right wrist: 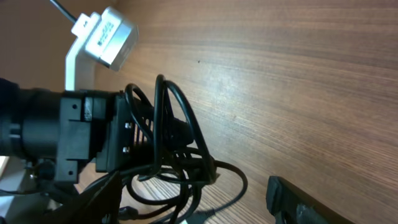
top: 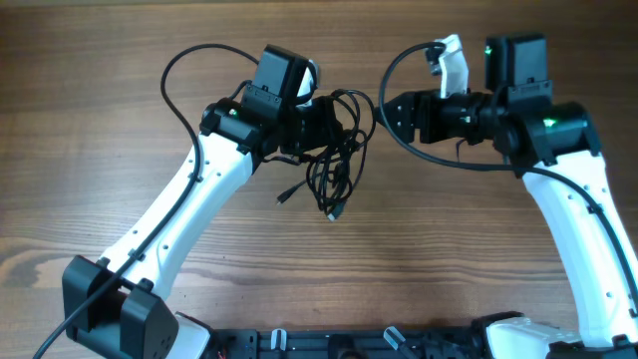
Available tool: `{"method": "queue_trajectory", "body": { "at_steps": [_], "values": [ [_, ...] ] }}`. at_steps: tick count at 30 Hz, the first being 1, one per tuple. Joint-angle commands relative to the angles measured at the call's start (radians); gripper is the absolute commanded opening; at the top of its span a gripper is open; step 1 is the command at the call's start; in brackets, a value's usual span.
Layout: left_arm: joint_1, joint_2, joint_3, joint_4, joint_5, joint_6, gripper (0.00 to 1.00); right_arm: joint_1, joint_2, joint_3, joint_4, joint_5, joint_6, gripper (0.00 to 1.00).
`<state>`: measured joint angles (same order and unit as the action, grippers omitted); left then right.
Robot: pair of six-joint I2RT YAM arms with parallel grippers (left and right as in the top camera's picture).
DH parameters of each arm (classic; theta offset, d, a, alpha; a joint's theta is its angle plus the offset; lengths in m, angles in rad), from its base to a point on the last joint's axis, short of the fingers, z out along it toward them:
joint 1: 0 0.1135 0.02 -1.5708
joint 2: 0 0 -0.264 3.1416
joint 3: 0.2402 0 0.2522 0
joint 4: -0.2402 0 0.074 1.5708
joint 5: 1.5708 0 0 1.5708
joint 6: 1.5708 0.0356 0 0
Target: Untangle cables
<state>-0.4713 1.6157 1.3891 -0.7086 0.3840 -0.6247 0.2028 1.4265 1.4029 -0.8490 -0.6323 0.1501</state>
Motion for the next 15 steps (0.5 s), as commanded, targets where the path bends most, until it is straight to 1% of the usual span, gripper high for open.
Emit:
{"method": "queue_trajectory", "body": {
  "at_steps": [1, 5, 9, 12, 13, 15],
  "values": [
    [-0.002, -0.005, 0.000, 0.019, 0.068, -0.069, 0.04, 0.047, 0.049, 0.011, 0.005, 0.052, -0.051, 0.78],
    [-0.002, -0.005, 0.000, 0.035, 0.098, -0.069, 0.04, 0.087, 0.083, 0.011, 0.049, 0.057, -0.076, 0.78],
    [-0.002, -0.005, 0.000, 0.056, 0.152, -0.069, 0.04, 0.089, 0.137, 0.011, 0.105, 0.074, -0.067, 0.76],
    [-0.002, -0.005, 0.000, 0.069, 0.202, -0.069, 0.04, 0.089, 0.171, 0.011, 0.146, 0.187, 0.014, 0.61],
    [-0.002, -0.005, 0.000, 0.069, 0.212, -0.069, 0.04, 0.089, 0.187, 0.011, 0.153, 0.251, 0.064, 0.40],
    [-0.002, -0.005, 0.000, 0.069, 0.210, -0.068, 0.04, 0.088, 0.200, 0.011, 0.147, 0.401, 0.194, 0.17]
  ]
}}
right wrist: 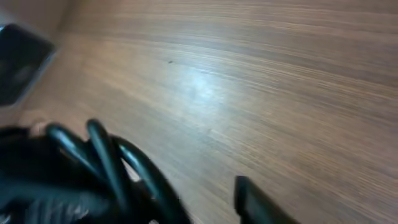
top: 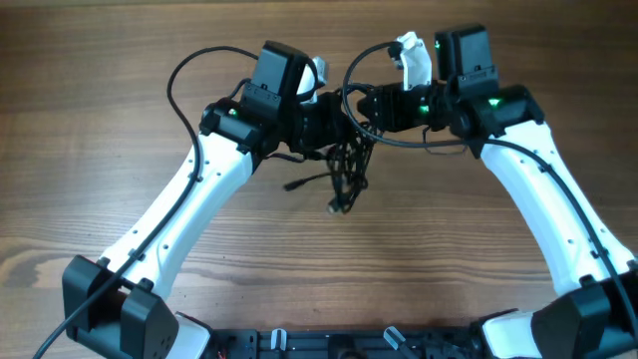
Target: Untangle cables
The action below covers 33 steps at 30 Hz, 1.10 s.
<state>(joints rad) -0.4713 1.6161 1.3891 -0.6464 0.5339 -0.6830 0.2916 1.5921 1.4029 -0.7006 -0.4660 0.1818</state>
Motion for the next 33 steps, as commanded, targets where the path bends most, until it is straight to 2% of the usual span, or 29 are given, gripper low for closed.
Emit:
{"method": "queue_trajectory", "body": {
  "at_steps": [1, 3, 6, 8, 11, 13, 16, 18, 21, 22, 24, 25, 27, 29, 32, 33],
  "values": [
    [-0.001, -0.006, 0.000, 0.007, 0.060, -0.005, 0.04, -0.003, 0.035, 0.011, -0.011, 0.308, 0.217, 0.13],
    [0.022, -0.006, 0.000, -0.002, 0.060, -0.003, 0.04, -0.022, 0.033, 0.012, -0.018, 0.377, 0.271, 0.05],
    [0.076, -0.006, 0.000, -0.022, 0.037, -0.002, 0.04, -0.081, 0.033, 0.015, -0.026, 0.377, 0.292, 0.04],
    [0.113, -0.006, 0.000, -0.063, -0.040, 0.000, 0.04, -0.128, 0.031, 0.019, -0.024, 0.370, 0.292, 0.04],
    [0.155, -0.006, 0.000, -0.103, -0.095, 0.078, 0.04, -0.194, 0.026, 0.019, -0.016, 0.301, 0.290, 0.04],
    [0.171, -0.006, 0.000, -0.142, -0.202, 0.093, 0.04, -0.248, 0.026, 0.019, -0.010, 0.241, 0.288, 0.04],
    [0.175, -0.006, 0.000, -0.183, -0.343, 0.178, 0.04, -0.317, 0.026, 0.018, 0.000, 0.171, 0.270, 0.04],
    [0.175, -0.006, 0.000, -0.190, -0.379, 0.277, 0.04, -0.360, 0.026, 0.018, 0.019, 0.090, 0.215, 0.04],
    [0.175, -0.006, 0.000, -0.189, -0.379, 0.450, 0.04, -0.397, 0.026, 0.018, 0.064, -0.074, 0.012, 0.04],
    [0.175, -0.006, 0.000, -0.194, -0.379, 0.518, 0.04, -0.401, 0.026, 0.018, 0.067, -0.114, -0.117, 0.04],
    [0.175, -0.006, 0.000, -0.220, -0.380, 0.712, 0.04, -0.401, 0.026, 0.018, 0.052, -0.091, -0.222, 0.04],
    [0.175, -0.006, 0.000, -0.227, -0.426, 0.765, 0.04, -0.401, 0.026, 0.018, 0.048, -0.034, -0.234, 0.04],
    [0.175, -0.006, 0.000, -0.225, -0.572, 0.764, 0.04, -0.401, 0.026, 0.018, 0.041, 0.041, -0.230, 0.04],
    [0.175, -0.006, 0.000, -0.208, -0.702, 0.707, 0.04, -0.401, 0.026, 0.018, 0.035, 0.040, -0.188, 0.04],
    [0.174, -0.008, 0.000, -0.196, -0.923, 0.517, 0.04, -0.401, 0.026, 0.018, 0.013, 0.167, 0.019, 0.04],
    [0.174, -0.008, 0.000, -0.195, -0.953, 0.492, 0.04, -0.401, 0.026, 0.018, 0.006, 0.165, 0.032, 0.04]
  ]
}}
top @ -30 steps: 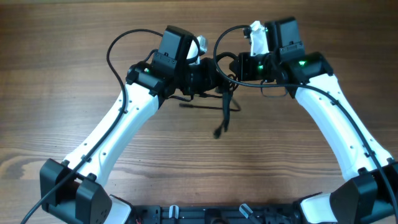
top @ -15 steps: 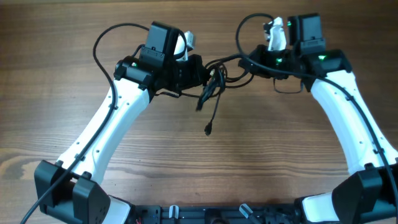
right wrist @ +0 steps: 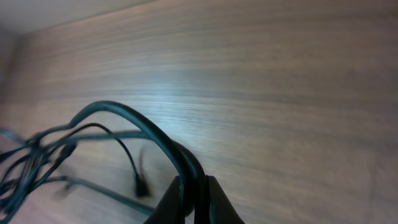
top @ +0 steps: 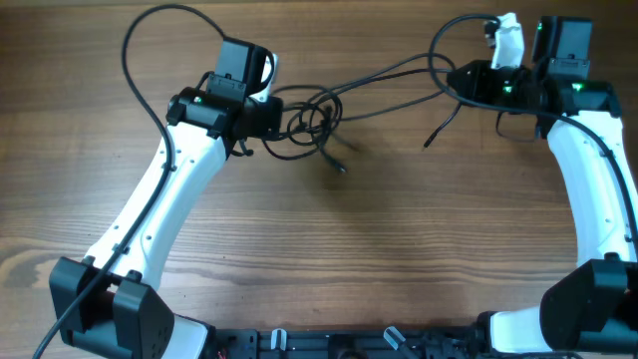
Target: Untangle cables
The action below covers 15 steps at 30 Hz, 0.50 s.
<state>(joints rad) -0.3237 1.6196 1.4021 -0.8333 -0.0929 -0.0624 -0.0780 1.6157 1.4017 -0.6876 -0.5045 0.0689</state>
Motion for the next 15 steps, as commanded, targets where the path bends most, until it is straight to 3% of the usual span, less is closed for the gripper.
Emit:
{"method": "queue_trajectory", "body": {
  "at_steps": [1, 4, 7, 11, 15],
  "values": [
    [0.023, -0.016, -0.012, -0.008, -0.345, -0.134, 0.04, -0.031, 0.002, 0.019, -0.025, 0.201, 0.172, 0.04],
    [0.007, -0.049, -0.010, -0.009, -0.490, -0.206, 0.04, -0.031, 0.002, 0.019, -0.085, 0.343, 0.323, 0.04],
    [0.008, -0.109, 0.011, -0.009, -0.621, -0.242, 0.04, -0.037, 0.002, 0.019, -0.111, 0.446, 0.385, 0.04],
    [0.056, -0.205, 0.025, -0.013, -0.619, -0.294, 0.04, -0.110, 0.002, 0.020, -0.108, 0.453, 0.405, 0.04],
    [0.151, -0.245, 0.025, -0.055, -0.505, -0.293, 0.04, -0.205, 0.002, 0.020, -0.078, 0.227, 0.305, 0.04]
  ]
}}
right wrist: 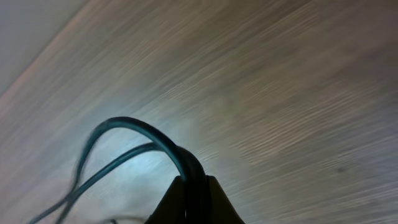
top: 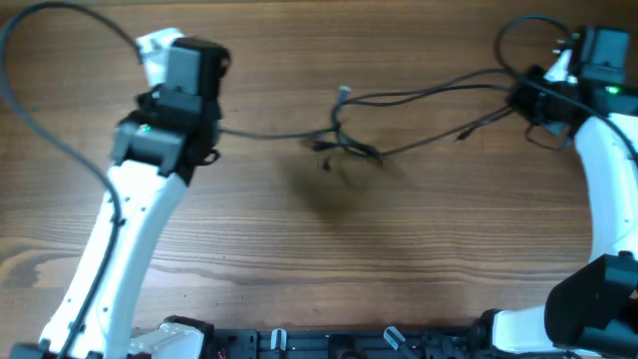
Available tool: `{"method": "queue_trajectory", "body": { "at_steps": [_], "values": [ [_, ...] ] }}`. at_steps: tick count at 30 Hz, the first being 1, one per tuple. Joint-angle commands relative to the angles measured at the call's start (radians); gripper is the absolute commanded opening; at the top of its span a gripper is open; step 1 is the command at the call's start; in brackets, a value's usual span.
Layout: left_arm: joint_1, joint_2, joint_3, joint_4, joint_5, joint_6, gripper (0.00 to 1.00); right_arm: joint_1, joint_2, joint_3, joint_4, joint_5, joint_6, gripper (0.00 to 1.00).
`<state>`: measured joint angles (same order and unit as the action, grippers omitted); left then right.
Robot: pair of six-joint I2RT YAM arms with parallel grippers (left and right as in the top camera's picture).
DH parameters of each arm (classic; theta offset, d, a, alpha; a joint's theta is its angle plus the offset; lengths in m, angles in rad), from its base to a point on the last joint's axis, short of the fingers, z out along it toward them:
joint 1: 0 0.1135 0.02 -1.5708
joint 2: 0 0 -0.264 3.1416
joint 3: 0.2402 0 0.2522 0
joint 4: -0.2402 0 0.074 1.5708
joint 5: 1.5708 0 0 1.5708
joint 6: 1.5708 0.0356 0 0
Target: Untangle cables
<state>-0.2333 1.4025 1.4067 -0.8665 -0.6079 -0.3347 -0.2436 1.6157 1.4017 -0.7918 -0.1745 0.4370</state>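
Thin black cables (top: 429, 95) stretch across the table between my two grippers, bunched into a small knot (top: 339, 142) near the middle. One taut strand (top: 264, 134) runs left into my left gripper (top: 206, 138), whose jaws are mostly hidden under the wrist. It seems shut on that strand. My right gripper (top: 523, 100) at the far right is shut on two strands, which arch out of its closed jaws (right wrist: 193, 180) in the right wrist view. Loose plug ends (top: 344, 92) stick out by the knot and further right (top: 464, 134).
Wooden table (top: 329, 249) under everything. The left arm's own supply cable (top: 60, 30) loops at the far left. The right arm's supply cable (top: 518, 35) loops at the top right corner. The robot base frame (top: 329, 344) lies along the front edge.
Both grippers have moved further apart, the left to the left and the right to the right edge. The loose loops by the left gripper have drawn into a small knot mid-table, with the strands stretched.
First my left gripper held a hanging bundle while the right stood open beside it. Then the right was at the bundle. Later it was shut on strands far to the right, the bundle spread out. Now the cables are strung taut with one small knot.
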Motion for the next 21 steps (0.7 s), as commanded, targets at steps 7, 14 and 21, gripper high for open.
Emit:
{"method": "queue_trajectory", "body": {
  "at_steps": [7, 14, 21],
  "values": [
    [0.074, -0.037, 0.026, 0.051, 0.265, -0.009, 0.04, 0.066, 0.002, 0.019, 0.000, -0.411, -0.241, 0.04],
    [0.074, -0.196, 0.085, 0.311, 0.959, -0.021, 0.04, 0.311, 0.009, 0.016, -0.024, -0.242, -0.169, 0.18],
    [0.074, -0.240, 0.085, 0.345, 1.144, -0.235, 0.04, 0.336, 0.011, 0.016, -0.021, -0.245, -0.169, 0.89]
  ]
}}
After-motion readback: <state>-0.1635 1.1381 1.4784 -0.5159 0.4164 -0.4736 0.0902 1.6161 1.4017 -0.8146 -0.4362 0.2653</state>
